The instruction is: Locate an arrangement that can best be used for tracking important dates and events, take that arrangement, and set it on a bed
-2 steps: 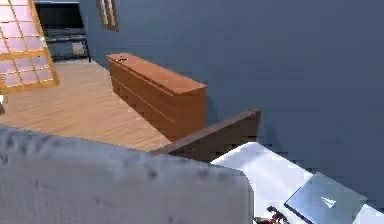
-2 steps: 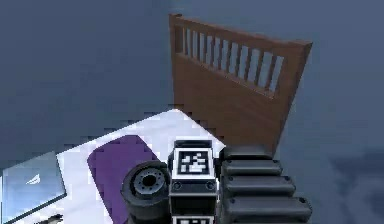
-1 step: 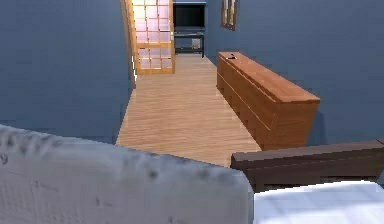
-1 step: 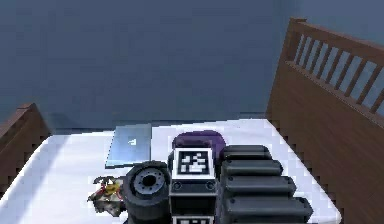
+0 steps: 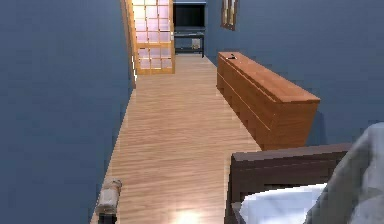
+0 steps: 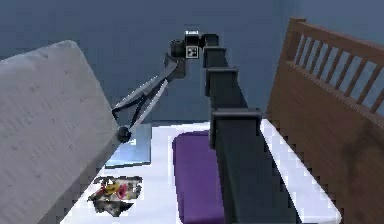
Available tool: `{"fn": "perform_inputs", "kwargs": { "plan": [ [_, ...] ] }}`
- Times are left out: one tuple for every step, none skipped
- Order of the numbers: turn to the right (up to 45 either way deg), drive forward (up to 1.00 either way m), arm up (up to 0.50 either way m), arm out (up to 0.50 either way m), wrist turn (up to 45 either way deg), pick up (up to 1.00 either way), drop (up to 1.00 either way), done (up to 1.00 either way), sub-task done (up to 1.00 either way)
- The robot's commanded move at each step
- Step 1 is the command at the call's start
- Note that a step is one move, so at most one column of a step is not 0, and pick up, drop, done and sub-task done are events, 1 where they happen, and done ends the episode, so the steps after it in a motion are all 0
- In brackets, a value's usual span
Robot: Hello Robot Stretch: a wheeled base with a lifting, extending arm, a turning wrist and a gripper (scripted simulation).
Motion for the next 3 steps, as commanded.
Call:
{"fn": "perform_inputs", "kwargs": {
  "plan": [
    [0.0,0.00,0.00,0.00,45.0,0.00,0.00,0.00,0.00],
    [0.0,0.00,0.00,0.00,45.0,0.00,0.00,0.00,0.00],
    [0.0,0.00,0.00,0.00,30.0,0.00,0.00,0.00,0.00]
  ]
}}
